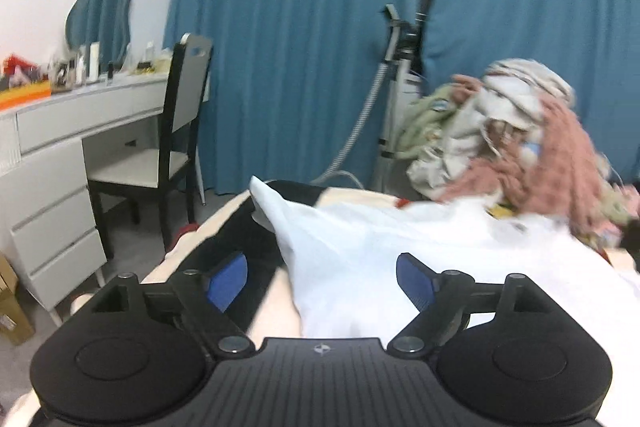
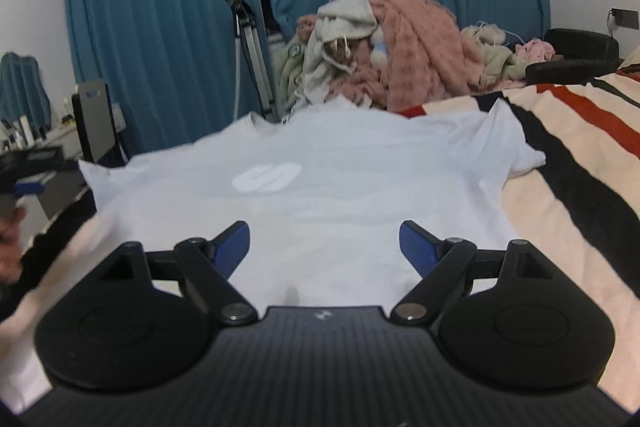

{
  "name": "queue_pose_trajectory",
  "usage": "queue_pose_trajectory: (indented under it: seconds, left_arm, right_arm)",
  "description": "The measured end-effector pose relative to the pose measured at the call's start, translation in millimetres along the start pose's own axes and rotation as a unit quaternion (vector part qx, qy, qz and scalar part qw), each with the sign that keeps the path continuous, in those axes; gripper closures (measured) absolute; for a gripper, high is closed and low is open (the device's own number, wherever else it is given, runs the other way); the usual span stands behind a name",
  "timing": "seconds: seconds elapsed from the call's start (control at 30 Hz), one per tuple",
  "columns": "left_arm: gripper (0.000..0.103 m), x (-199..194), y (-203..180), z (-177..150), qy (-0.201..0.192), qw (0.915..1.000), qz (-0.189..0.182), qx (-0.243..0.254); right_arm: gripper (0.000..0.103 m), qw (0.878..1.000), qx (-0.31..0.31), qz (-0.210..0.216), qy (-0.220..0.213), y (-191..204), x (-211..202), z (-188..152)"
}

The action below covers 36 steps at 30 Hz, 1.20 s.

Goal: Fold clothes

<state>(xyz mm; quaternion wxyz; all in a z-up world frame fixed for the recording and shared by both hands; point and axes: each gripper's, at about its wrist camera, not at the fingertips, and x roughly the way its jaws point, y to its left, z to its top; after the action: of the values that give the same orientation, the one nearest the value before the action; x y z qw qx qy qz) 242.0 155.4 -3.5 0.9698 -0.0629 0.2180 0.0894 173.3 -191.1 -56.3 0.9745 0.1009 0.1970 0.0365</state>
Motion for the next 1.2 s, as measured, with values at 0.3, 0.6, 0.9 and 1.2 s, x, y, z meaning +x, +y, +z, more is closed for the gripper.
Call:
queue_pose_trajectory:
  seconds: [0.3,0.6,0.9,1.2]
  left_arm:
    - [0.014,-185,-77,-48,-0.023,0.9900,-0.123,0.065]
    - [0.007,-232,-89,-119,-0.010,0.9852,-0.161,0.060]
    - [0.000,-207,-60,-112,0.021,0.9841,-0.175,0.023]
    - [0.000,-195,-70,-115,0.039,0.9855,-0.158,0.047]
  right_arm:
    - [0.020,0.999,-0.008,0.024,-0.042,1,-56,3]
    - [0.020,0.998,-0.028,-0.004,-0.056,5,-76,-3]
    - [0.020,0.999,-0.016,-0.016,-0.049,2,-73,-7]
    - [0.020,0.999,0.002,-0.031,-0.042,-4,-68,-10]
